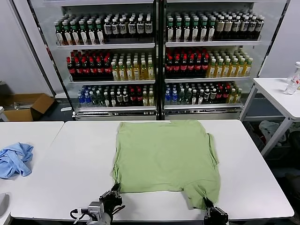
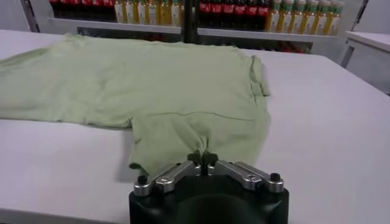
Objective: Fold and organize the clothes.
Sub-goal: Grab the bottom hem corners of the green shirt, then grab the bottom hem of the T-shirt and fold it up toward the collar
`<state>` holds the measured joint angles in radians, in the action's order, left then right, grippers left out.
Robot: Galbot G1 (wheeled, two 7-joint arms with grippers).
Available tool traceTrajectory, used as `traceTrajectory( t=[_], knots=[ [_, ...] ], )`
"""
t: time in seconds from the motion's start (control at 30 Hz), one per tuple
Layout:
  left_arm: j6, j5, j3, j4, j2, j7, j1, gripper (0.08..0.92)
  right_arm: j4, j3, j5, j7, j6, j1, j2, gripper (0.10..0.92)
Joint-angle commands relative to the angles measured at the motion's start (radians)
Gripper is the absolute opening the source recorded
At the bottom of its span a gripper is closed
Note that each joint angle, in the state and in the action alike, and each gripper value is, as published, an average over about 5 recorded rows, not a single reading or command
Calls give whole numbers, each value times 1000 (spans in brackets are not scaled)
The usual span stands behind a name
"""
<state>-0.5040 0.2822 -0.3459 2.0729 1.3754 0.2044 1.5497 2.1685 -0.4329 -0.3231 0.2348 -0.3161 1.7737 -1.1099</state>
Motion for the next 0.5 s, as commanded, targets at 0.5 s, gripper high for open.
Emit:
traceTrajectory(
  t=[0.5],
  knots=[
    [94,266,-82,-7,-85,-44,-168,84,-55,0,-103,-6,54,-300,111,115]
  ],
)
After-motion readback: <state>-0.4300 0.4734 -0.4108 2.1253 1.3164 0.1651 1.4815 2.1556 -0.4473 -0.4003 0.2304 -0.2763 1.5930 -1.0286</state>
